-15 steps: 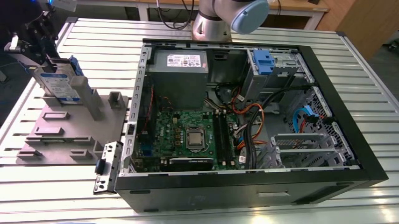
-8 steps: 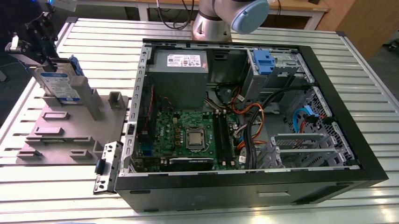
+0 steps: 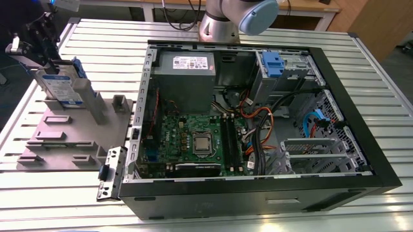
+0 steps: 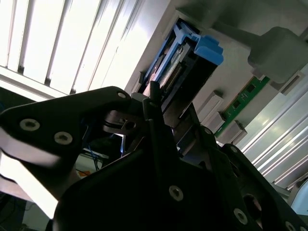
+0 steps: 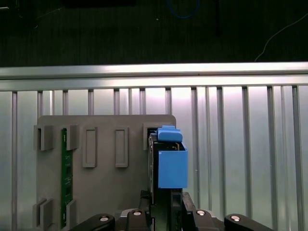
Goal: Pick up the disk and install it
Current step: 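Pick up the disk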
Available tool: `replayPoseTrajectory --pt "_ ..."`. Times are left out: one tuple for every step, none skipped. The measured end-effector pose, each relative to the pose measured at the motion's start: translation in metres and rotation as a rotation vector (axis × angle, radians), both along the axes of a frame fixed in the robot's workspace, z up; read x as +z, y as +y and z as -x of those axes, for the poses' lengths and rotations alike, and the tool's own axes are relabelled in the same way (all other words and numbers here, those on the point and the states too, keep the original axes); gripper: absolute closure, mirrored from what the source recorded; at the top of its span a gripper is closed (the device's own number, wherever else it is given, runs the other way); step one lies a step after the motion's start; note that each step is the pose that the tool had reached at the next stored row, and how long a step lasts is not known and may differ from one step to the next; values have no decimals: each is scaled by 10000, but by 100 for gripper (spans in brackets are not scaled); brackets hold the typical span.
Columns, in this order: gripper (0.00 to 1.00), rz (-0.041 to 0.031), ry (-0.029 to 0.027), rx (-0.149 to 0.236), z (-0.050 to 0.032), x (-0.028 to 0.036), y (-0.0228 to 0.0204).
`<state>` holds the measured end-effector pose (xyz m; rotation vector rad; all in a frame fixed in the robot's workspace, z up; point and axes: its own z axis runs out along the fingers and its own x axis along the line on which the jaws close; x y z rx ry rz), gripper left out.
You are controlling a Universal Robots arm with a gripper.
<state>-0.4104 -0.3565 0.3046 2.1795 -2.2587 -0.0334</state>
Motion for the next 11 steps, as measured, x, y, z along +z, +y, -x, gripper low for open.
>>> replayPoseTrajectory --pt "65 0 0 1 0 0 0" --pt "65 0 0 1 0 0 2" --pt "65 0 0 0 0 0 3" --pt "65 0 1 0 0 0 3" --pt "65 0 0 0 0 0 4" --pt "65 0 0 0 0 0 4" --pt "65 0 0 1 0 0 5" --pt "65 0 0 0 0 0 5" --pt "65 0 0 0 0 0 6" --pt "65 0 0 1 0 0 6" --pt "65 -1 0 0 0 0 7"
